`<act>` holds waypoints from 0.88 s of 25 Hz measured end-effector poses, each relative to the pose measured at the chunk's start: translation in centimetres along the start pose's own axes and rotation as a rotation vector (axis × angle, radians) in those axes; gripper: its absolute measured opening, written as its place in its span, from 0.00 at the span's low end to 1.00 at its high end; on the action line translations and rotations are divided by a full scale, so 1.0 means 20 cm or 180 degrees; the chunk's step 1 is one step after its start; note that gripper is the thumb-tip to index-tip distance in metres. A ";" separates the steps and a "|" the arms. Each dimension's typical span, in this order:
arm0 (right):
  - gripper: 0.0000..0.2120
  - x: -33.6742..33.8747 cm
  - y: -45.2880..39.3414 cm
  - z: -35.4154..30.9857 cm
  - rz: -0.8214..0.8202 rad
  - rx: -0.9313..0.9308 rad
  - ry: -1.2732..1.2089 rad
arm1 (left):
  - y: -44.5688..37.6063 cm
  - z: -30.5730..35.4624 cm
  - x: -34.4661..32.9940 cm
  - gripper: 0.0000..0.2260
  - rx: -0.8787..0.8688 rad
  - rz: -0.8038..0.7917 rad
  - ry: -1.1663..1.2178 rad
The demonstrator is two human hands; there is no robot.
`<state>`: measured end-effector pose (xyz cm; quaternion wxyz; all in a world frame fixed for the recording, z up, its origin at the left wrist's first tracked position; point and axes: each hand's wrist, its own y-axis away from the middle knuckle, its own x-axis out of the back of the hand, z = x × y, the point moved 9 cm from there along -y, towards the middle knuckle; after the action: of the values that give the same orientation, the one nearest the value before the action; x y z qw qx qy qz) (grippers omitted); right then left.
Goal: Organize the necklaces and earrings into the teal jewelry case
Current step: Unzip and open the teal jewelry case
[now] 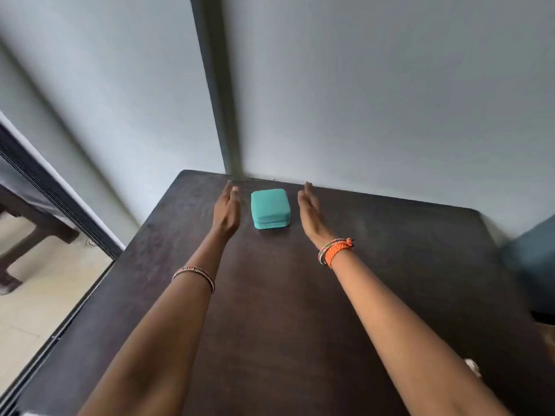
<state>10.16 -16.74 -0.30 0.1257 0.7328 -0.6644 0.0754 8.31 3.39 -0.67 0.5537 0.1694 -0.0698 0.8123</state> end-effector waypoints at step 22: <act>0.15 0.09 0.13 0.10 0.0250 0.0451 -0.1831 | 0.18 0.01 -0.37 0.12 -0.0588 -0.0754 0.1657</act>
<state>7.61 -19.26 -1.53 -0.1222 0.7048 -0.6937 -0.0844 7.46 -4.60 -2.81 0.6570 -0.0887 0.0211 0.7483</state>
